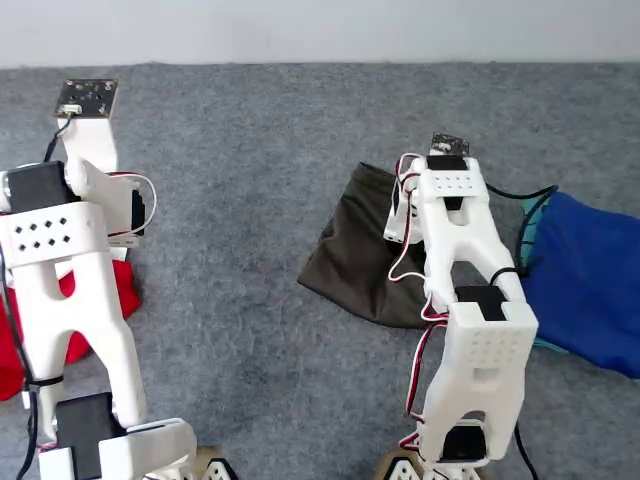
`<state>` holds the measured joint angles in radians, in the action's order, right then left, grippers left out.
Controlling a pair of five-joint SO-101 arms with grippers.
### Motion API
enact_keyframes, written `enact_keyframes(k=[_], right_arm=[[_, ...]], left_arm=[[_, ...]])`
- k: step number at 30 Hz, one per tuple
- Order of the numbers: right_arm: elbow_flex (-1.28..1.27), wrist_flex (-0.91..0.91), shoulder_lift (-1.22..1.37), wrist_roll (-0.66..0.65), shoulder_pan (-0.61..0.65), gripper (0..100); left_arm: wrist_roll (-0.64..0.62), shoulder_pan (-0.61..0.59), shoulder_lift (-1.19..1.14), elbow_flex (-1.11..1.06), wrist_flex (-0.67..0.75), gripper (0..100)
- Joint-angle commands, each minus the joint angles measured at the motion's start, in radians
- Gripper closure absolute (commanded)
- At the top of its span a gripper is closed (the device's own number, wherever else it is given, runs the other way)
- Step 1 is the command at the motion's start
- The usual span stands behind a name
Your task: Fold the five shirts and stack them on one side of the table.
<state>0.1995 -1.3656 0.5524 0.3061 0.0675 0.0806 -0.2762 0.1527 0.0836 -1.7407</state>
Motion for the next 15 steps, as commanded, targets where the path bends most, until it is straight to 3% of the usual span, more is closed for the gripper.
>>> enact_keyframes(k=[1, 9, 15], right_arm=[[0.069, -0.116, -0.128, -0.155, -0.028, 99.0], [0.258, -0.43, -0.338, -0.4, -0.09, 99.0], [0.261, -0.427, -0.478, -0.539, -0.294, 99.0]], left_arm=[[0.008, -0.005, 0.04, 0.005, -0.012, 99], [0.008, -0.005, 0.04, 0.005, -0.012, 99], [0.008, -0.005, 0.04, 0.005, -0.012, 99]])
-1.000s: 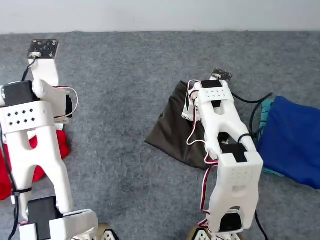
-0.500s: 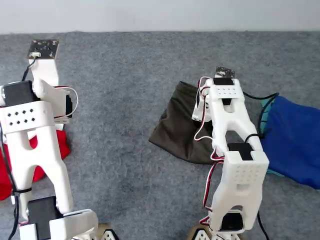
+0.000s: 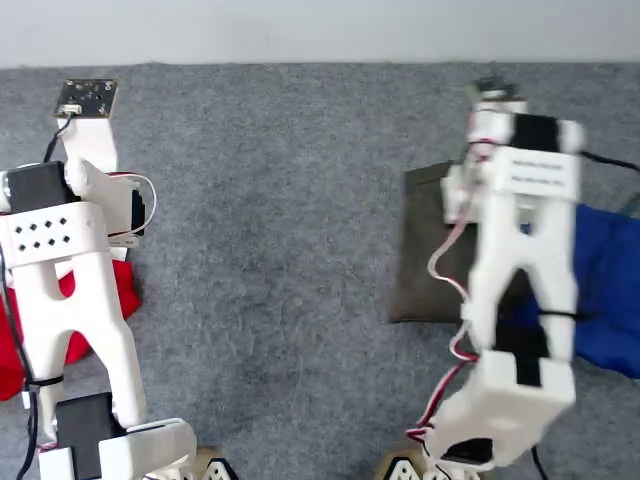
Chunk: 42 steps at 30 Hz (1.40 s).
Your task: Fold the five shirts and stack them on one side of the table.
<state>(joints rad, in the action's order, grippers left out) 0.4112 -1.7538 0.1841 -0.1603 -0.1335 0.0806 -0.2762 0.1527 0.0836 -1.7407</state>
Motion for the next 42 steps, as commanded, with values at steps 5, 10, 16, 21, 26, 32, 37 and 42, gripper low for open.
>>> enact_keyframes(k=[5, 10, 16, 21, 26, 32, 37, 42], right_arm=[[0.049, -0.024, -0.142, -0.219, -0.252, 99.0], [0.043, 0.119, -0.119, -0.322, -0.386, 99.0], [0.044, 0.231, -0.013, -0.416, -0.487, 99.0], [0.046, 0.309, 0.028, -0.5, -0.539, 97.0], [0.064, 0.277, 0.015, -0.503, -0.541, 70.5], [0.081, 0.217, -0.085, -0.505, -0.513, 67.5], [0.081, 0.099, -0.143, -0.505, -0.469, 80.5], [0.075, -0.045, -0.168, -0.503, -0.423, 99.1]], left_arm=[[0.008, 0.002, 0.04, 0.005, -0.011, 99], [0.008, 0.003, 0.034, 0.005, -0.011, 99], [0.008, 0.003, 0.034, 0.005, -0.011, 99], [0.008, 0.003, 0.032, 0.005, -0.009, 99], [0.008, 0.003, 0.032, 0.005, 0.0, 99], [0.008, 0.003, 0.04, 0.008, 0.025, 99], [0.008, -0.008, 0.041, 0.01, 0.011, 99], [0.008, -0.078, 0.043, 0.013, -0.014, 99]])
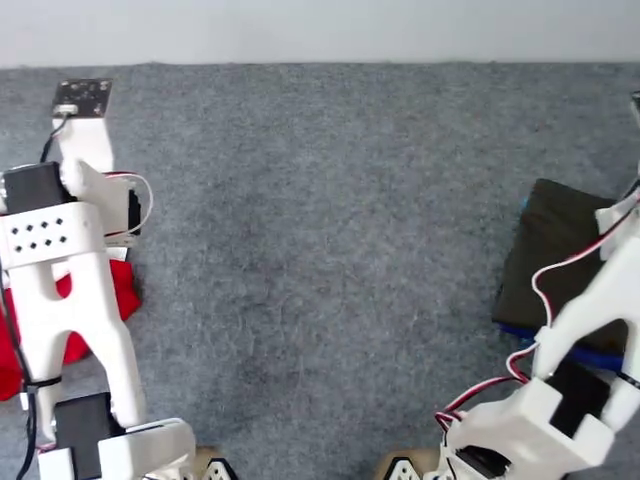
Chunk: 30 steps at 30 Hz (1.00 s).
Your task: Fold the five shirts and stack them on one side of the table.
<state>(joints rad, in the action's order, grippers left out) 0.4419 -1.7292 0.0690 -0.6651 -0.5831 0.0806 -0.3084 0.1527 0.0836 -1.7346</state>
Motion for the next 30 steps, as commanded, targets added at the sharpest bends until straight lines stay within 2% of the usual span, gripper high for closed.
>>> enact_keyframes(k=[1, 4, 8, 12, 14, 19, 23, 27, 30], right_arm=[[0.034, -0.07, -0.058, 0.005, 0.027, 96.6], [-0.04, -0.065, -0.084, 0.0, 0.012, 97.0], [-0.178, -0.067, -0.136, 0.005, 0.01, 97.6], [-0.351, -0.065, -0.239, 0.005, 0.012, 97.6], [-0.437, -0.065, -0.289, 0.005, 0.022, 97.5], [-0.635, -0.064, -0.394, 0.003, 0.082, 97.4], [-0.741, -0.064, -0.447, 0.006, 0.148, 97.3], [-0.818, -0.064, -0.489, 0.006, 0.223, 97.3], [-0.842, -0.064, -0.524, 0.008, 0.263, 97.3]], left_arm=[[0.012, -0.069, 0.043, 0.013, -0.02, 99], [0.112, -0.161, 0.034, 0.012, -0.02, 98], [0.322, -0.296, 0.031, -0.005, -0.02, 97], [0.563, -0.423, 0.031, -0.114, -0.018, 83], [0.632, -0.471, 0.029, -0.185, 0.0, 79], [0.646, -0.493, 0.026, -0.381, 0.215, 78], [0.64, -0.423, -0.058, -0.495, 0.328, 78], [0.512, -0.407, -0.216, -0.476, 0.496, 78], [0.489, -0.407, -0.362, -0.401, 0.517, 79]])
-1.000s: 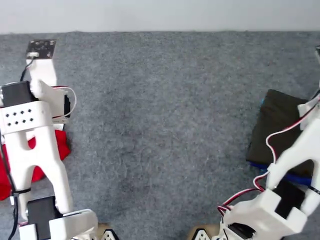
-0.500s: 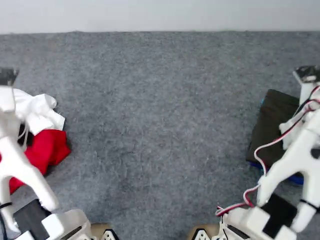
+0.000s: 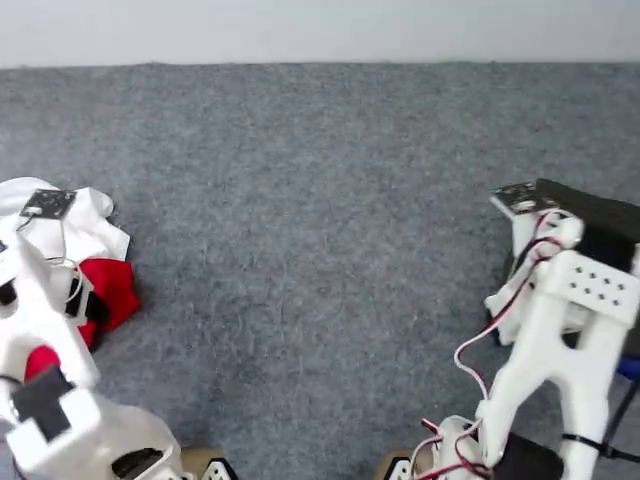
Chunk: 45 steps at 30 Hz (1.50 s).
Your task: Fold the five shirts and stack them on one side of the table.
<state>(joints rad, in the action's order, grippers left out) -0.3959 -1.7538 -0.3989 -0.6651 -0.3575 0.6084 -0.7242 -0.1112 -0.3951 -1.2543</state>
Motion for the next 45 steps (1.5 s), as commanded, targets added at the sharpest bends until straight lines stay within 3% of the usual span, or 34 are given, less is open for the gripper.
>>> enact_keyframes(k=[1, 4, 7, 14, 23, 28, 34, 41, 45], right_arm=[[-0.005, -0.039, -0.068, 0.008, 0.045, 97.5], [-0.005, -0.039, -0.101, 0.008, 0.048, 97.6], [-0.005, -0.039, -0.125, 0.008, 0.045, 97.6], [-0.005, -0.039, -0.148, 0.008, 0.047, 97.6], [-0.005, -0.039, -0.145, 0.057, 0.048, 97.7], [-0.005, -0.039, -0.148, 0.057, 0.048, 97.7], [-0.005, -0.039, -0.148, 0.061, 0.048, 97.7], [-0.005, -0.039, -0.148, 0.061, 0.048, 97.7], [-0.005, -0.039, -0.148, 0.061, 0.048, 97.7]], left_arm=[[-0.061, 0.009, -0.144, 0.113, 0.035, 79], [-0.126, 0.008, -0.239, 0.222, 0.015, 85], [-0.123, 0.034, -0.255, 0.323, -0.054, 99], [-0.315, 0.071, -0.094, 0.572, -0.173, 99], [-0.433, 0.203, 0.137, 0.943, -0.229, 99], [-0.493, 0.361, 0.183, 1.184, -0.233, 99], [-0.486, 0.661, 0.184, 1.348, -0.235, 99], [-0.413, 0.968, 0.181, 1.351, -0.322, 99], [-0.41, 1.03, 0.181, 1.234, -0.474, 99]])
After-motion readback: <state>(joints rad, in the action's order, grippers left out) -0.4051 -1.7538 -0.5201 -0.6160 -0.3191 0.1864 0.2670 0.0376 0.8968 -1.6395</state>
